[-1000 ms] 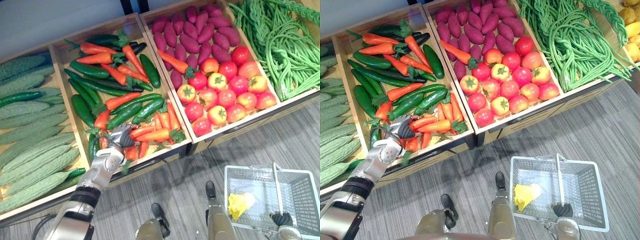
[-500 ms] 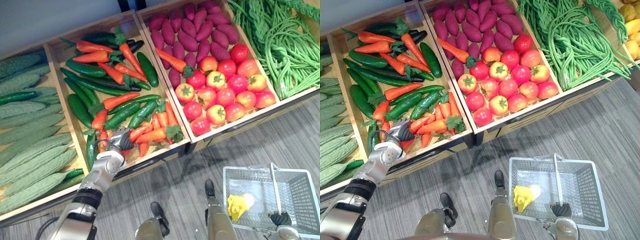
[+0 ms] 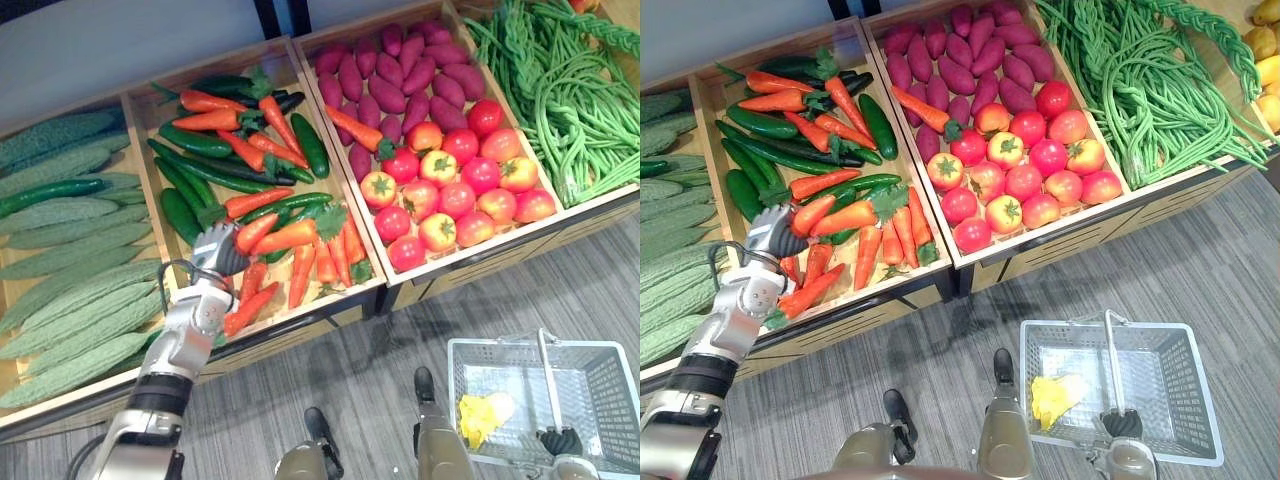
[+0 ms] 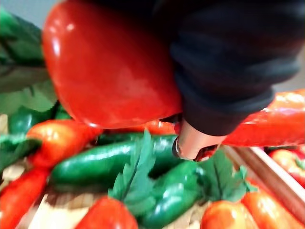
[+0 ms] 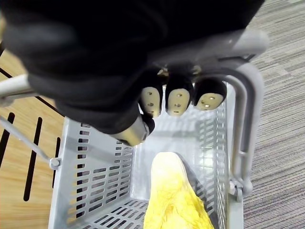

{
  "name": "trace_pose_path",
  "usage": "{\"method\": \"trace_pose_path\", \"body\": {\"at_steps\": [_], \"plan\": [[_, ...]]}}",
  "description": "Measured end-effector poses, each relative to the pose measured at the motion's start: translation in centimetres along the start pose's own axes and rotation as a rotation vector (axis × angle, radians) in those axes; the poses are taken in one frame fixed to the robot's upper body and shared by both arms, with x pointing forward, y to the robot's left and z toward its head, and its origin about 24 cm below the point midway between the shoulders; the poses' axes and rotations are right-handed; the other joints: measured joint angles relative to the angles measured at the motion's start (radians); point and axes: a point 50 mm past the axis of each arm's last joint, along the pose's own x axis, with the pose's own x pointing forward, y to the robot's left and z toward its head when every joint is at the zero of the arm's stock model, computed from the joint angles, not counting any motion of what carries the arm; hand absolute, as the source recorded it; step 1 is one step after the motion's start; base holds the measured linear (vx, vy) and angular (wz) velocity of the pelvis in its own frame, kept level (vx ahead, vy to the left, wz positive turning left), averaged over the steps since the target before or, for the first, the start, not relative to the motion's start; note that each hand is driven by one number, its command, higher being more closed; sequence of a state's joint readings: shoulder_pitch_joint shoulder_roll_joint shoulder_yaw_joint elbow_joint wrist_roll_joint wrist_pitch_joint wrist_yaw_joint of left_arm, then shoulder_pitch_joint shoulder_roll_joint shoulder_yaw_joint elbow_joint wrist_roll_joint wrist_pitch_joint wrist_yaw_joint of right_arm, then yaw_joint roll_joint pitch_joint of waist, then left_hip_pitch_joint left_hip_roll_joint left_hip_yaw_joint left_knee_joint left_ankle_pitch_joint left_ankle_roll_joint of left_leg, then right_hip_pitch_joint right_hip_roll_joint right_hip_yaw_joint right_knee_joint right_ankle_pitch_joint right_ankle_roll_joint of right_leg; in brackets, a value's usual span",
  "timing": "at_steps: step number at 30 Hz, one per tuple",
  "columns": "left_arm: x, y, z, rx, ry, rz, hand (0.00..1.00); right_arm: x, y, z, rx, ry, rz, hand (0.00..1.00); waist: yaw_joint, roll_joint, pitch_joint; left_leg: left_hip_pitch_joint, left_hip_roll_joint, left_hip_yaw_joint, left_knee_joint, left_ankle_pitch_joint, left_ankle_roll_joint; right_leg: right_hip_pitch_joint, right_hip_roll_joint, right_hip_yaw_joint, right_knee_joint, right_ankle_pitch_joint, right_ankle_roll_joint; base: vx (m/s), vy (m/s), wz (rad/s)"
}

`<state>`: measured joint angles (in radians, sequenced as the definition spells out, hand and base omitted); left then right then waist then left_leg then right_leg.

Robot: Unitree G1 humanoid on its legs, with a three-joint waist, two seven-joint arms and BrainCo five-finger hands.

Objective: Pick vegetable in the basket

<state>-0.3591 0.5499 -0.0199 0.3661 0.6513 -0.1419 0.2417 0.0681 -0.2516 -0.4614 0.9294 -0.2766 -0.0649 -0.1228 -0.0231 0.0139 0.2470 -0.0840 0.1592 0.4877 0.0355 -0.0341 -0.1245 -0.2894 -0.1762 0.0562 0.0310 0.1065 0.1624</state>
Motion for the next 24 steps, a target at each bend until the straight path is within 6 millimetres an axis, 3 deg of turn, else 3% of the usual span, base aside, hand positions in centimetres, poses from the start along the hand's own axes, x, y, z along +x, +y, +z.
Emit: {"method": "trace_pose_path", "body": {"at_steps": [7, 16, 21, 24], "plan": [[-0.1, 2.8, 0.5, 0.01, -0.044, 0.123, 1.0, -0.1, -0.1, -1.1, 0.031, 0.048, -0.011, 1.0, 0.0, -0.001, -0.015, 0.0, -0.011, -0.009, -0.003, 0.0, 0.001, 0.02, -0.002, -0.004, -0.032, 0.016, 0.002, 0.01, -0.001, 0.02], [-1.0, 3.6, 2.3, 0.003, -0.148, 0.152, 1.0, 0.0, -1.0, -1.7, 0.017, 0.08, -0.03, 1.0, -0.002, -0.003, -0.044, 0.005, -0.012, -0.016, 0.004, 0.0, 0.001, 0.038, 0.0, -0.003, -0.049, 0.027, 0.0, -0.01, -0.002, 0.0], [-1.8, 3.6, 4.7, 0.045, -0.332, 0.089, 1.0, 1.1, -3.7, 0.8, -0.084, 0.002, -0.038, 1.0, -0.002, -0.008, -0.043, 0.002, 0.025, 0.027, 0.124, -0.071, 0.0, 0.05, 0.018, 0.045, -0.057, 0.042, 0.003, -0.02, -0.014, -0.33], [-2.3, 3.6, 6.4, 0.045, -0.447, 0.059, 1.0, 1.6, -6.1, 3.9, -0.19, -0.119, -0.06, 1.0, -0.004, -0.012, -0.041, 0.0, 0.062, 0.085, 0.218, -0.139, -0.004, 0.047, 0.038, 0.106, -0.067, 0.051, 0.009, -0.05, -0.01, -0.57]]}}
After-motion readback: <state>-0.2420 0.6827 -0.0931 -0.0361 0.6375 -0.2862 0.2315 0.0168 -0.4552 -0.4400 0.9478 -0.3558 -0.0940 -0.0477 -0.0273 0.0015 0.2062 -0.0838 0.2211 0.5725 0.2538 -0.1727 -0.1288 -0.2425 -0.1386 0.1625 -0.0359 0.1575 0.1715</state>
